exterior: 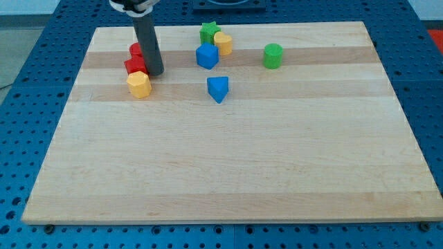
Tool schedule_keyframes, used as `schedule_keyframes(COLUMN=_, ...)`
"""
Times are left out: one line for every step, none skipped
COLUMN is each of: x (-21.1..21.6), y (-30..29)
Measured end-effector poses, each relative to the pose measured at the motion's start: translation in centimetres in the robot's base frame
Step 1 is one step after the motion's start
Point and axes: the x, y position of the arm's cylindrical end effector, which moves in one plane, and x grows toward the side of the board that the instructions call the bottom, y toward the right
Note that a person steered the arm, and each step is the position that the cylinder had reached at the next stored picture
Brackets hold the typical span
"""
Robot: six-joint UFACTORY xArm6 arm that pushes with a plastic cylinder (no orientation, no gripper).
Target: Move the yellow heart in between the green star and blue cube
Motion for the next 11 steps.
schedule_keyframes(x=0.5, y=2.2)
schedule_keyframes(x=2.0, y=9.7)
schedule_keyframes(x=2.3, y=17.9)
schedule_keyframes(x=-1.7, y=21.6)
schedule_keyframes(x=-6.6, y=21.6)
schedule_keyframes(x=-10.8, y=21.6)
schedule_keyframes(x=-11.4, y=19.3)
schedule_keyframes(x=-7.5, y=16.2)
schedule_keyframes(x=-4.6, y=14.6)
schedule_keyframes(x=-5.6, y=14.9)
schedule_keyframes(x=-7.3, y=13.7)
